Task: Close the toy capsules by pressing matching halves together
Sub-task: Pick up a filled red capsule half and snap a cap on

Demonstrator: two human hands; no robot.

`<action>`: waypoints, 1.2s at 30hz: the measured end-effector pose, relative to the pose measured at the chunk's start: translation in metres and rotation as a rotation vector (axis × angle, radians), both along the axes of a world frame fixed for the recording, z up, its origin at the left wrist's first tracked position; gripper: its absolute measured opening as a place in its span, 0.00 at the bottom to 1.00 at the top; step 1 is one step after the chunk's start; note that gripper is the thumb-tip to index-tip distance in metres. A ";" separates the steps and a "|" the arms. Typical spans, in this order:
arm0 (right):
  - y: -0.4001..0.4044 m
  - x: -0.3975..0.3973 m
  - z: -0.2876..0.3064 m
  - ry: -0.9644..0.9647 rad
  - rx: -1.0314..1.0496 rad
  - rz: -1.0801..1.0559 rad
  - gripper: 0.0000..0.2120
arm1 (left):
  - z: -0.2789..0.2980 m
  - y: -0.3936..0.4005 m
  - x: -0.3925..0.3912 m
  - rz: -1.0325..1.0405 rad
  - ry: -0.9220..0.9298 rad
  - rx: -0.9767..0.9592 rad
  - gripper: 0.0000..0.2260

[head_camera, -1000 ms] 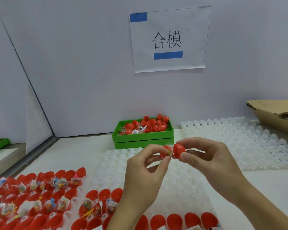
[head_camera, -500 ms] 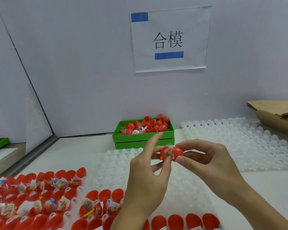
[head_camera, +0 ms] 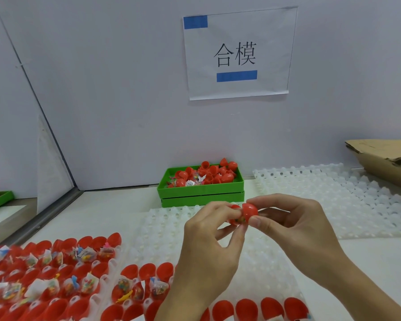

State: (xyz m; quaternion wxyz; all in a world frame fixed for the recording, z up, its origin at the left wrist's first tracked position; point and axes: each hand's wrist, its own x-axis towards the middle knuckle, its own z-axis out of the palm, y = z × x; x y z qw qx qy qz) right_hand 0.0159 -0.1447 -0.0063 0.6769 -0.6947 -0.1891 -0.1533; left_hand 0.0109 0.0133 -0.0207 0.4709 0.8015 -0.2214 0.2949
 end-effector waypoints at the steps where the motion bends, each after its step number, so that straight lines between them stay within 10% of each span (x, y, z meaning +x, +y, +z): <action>1: -0.001 0.000 0.000 -0.001 -0.001 -0.001 0.13 | 0.000 0.000 0.000 -0.004 0.007 -0.014 0.09; 36: 0.008 -0.001 -0.004 0.002 0.047 -0.040 0.13 | 0.001 -0.009 -0.002 0.084 0.125 -0.284 0.11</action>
